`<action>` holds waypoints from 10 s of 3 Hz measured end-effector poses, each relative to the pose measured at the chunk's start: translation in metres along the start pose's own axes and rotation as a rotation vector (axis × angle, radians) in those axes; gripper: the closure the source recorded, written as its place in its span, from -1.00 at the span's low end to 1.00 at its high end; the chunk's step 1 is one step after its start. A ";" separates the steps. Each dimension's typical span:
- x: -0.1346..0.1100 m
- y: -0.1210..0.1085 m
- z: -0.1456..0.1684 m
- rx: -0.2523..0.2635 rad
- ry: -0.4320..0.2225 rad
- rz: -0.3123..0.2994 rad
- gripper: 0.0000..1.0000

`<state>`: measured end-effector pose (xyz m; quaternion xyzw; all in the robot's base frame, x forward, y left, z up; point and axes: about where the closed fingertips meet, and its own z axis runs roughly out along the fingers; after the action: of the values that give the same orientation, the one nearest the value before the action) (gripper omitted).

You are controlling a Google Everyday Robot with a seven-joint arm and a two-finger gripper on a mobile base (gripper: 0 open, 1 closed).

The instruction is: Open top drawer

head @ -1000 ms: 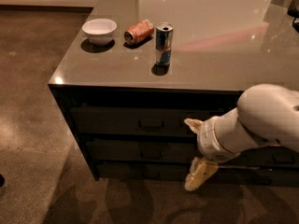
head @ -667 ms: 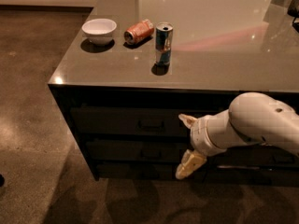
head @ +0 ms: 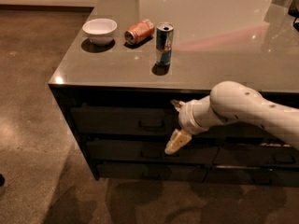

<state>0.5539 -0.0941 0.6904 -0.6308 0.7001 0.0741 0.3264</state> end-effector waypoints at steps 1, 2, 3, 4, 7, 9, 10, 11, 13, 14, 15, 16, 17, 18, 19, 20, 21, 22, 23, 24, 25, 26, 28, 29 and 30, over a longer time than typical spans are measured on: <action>0.017 -0.032 0.032 -0.020 0.034 0.012 -0.96; 0.033 -0.041 0.051 -0.042 0.056 0.036 -0.51; 0.045 -0.032 0.052 -0.056 0.056 0.052 -0.07; 0.044 -0.032 0.050 -0.056 0.056 0.052 -0.21; 0.040 -0.035 0.045 -0.056 0.056 0.052 -1.00; 0.048 -0.027 0.022 -0.077 0.100 0.084 -0.54; 0.057 -0.006 0.002 -0.129 0.089 0.134 -0.07; 0.067 0.012 -0.007 -0.184 0.070 0.176 0.19; 0.067 0.012 -0.007 -0.185 0.070 0.176 -0.14; 0.066 0.013 -0.005 -0.188 0.069 0.176 -0.60; 0.069 0.015 -0.003 -0.207 0.075 0.185 -0.99; 0.073 0.019 -0.002 -0.265 0.094 0.205 -0.02; 0.070 0.026 -0.010 -0.339 0.090 0.205 0.02; 0.060 0.036 -0.030 -0.358 0.027 0.194 -0.02; 0.063 0.037 -0.031 -0.356 0.024 0.200 -0.37; 0.062 0.038 -0.028 -0.361 0.025 0.198 -0.85; 0.062 0.038 -0.027 -0.363 0.025 0.198 -1.00; 0.059 0.038 -0.031 -0.379 0.021 0.205 -1.00; 0.042 0.029 -0.046 -0.391 0.035 0.189 -1.00; 0.027 0.013 -0.063 -0.373 0.017 0.162 -1.00; 0.036 0.006 -0.072 -0.333 0.015 0.178 -0.64; 0.045 0.015 -0.093 -0.226 0.015 0.151 -0.15; 0.058 0.020 -0.087 -0.191 0.023 0.176 0.76; 0.056 0.013 -0.083 -0.150 0.020 0.168 1.00; 0.056 0.002 -0.063 -0.095 0.009 0.132 1.00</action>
Offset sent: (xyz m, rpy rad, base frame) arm 0.0753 -0.0187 -0.0663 -0.0552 0.1018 -0.0448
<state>0.5299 -0.1728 0.7080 -0.5983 0.7373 0.1258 0.2875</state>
